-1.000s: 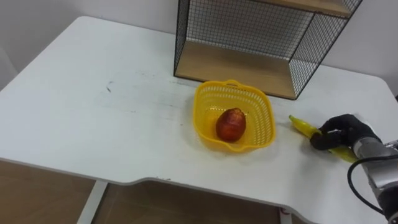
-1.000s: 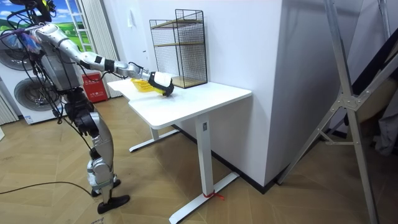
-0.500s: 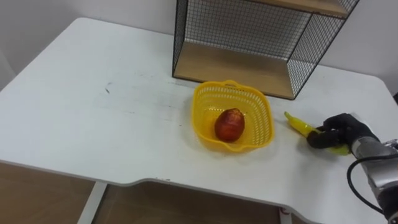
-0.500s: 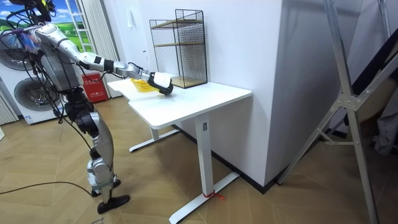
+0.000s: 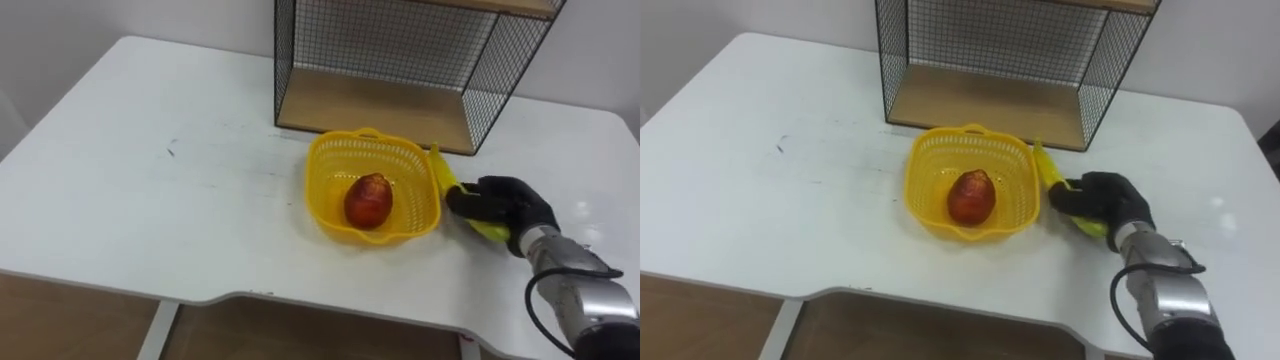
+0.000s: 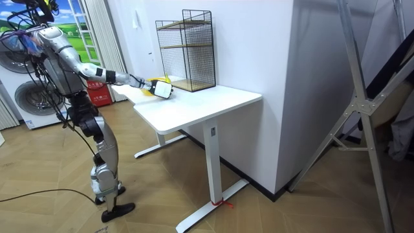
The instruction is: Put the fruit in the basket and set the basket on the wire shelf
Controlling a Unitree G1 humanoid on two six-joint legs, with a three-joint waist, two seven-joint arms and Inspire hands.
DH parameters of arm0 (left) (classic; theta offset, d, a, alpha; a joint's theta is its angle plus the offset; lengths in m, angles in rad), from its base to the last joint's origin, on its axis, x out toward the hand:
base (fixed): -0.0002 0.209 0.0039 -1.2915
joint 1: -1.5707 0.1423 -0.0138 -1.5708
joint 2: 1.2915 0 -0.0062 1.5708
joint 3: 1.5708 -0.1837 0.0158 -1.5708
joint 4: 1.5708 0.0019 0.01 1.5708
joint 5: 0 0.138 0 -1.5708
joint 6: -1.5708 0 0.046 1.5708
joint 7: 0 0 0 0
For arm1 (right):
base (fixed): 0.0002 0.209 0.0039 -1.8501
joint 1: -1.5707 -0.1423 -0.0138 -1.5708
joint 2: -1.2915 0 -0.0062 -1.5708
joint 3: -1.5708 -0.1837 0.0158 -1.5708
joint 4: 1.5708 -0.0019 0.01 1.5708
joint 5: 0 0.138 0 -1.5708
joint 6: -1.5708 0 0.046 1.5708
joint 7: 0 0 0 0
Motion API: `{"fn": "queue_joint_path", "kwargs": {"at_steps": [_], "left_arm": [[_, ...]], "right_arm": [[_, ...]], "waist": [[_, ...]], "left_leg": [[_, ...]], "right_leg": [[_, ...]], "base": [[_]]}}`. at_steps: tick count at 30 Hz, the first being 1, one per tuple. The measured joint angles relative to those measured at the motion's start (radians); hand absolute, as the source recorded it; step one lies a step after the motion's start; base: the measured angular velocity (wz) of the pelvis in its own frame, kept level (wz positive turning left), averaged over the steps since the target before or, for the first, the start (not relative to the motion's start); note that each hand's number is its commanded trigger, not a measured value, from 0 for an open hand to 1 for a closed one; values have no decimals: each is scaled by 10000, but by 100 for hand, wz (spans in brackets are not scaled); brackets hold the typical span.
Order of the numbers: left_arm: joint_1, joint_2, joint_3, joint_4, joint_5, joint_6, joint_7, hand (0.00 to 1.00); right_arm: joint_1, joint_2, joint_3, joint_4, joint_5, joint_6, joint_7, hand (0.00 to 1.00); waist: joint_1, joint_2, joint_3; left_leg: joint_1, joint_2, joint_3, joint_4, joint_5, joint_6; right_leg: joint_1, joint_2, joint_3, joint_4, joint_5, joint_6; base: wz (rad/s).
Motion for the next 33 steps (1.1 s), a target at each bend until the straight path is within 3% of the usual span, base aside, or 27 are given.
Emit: {"fn": "queue_joint_path", "kwargs": {"at_steps": [3, 8, 21, 24, 29, 33], "left_arm": [[89, -65, 27, 3, 83, 45, 55, 0], [155, -326, 24, 2, 77, 91, 50, 0], [349, -554, -49, -4, 53, 81, 82, 0], [367, -582, -50, -12, 61, 73, 65, 0], [385, -599, -53, -19, 43, 76, 58, 0], [413, -623, -40, -15, 76, 99, 28, 0]], "right_arm": [[76, 290, -196, -274, 1212, -14, -129, 100], [321, 341, -320, -1074, 3167, -32, -320, 100], [598, 362, -366, -2072, 5039, -175, -429, 100], [596, 362, -363, -2178, 5085, -461, -461, 100], [598, 362, -358, -2181, 4862, -479, -471, 100], [687, 368, -346, -3034, 3026, -458, -557, 100]], "waist": [[-137, 108, 17], [-179, 351, -69], [-181, 404, -28], [-171, 391, -31], [-200, 296, -65], [-209, 277, -73]], "left_leg": [[0, 4, -5, 25, -1, 1], [20, 1, 32, 19, -1, 1], [-24, 1, 79, -13, -1, 1], [-37, 1, 82, -11, -1, 1], [-167, 4, 72, 34, 0, 1], [-236, 8, 50, 59, 0, 1]], "right_leg": [[18, 11, 0, 4, 5, -1], [1, 10, 12, 16, 8, -5], [-95, 37, 139, 17, 12, -10], [-109, 36, 138, 12, 11, -10], [-190, 11, -2, 12, 12, -10], [-229, 1, 11, 33, 11, -9]], "base": [[0], [0], [-1], [0], [3], [1]]}}
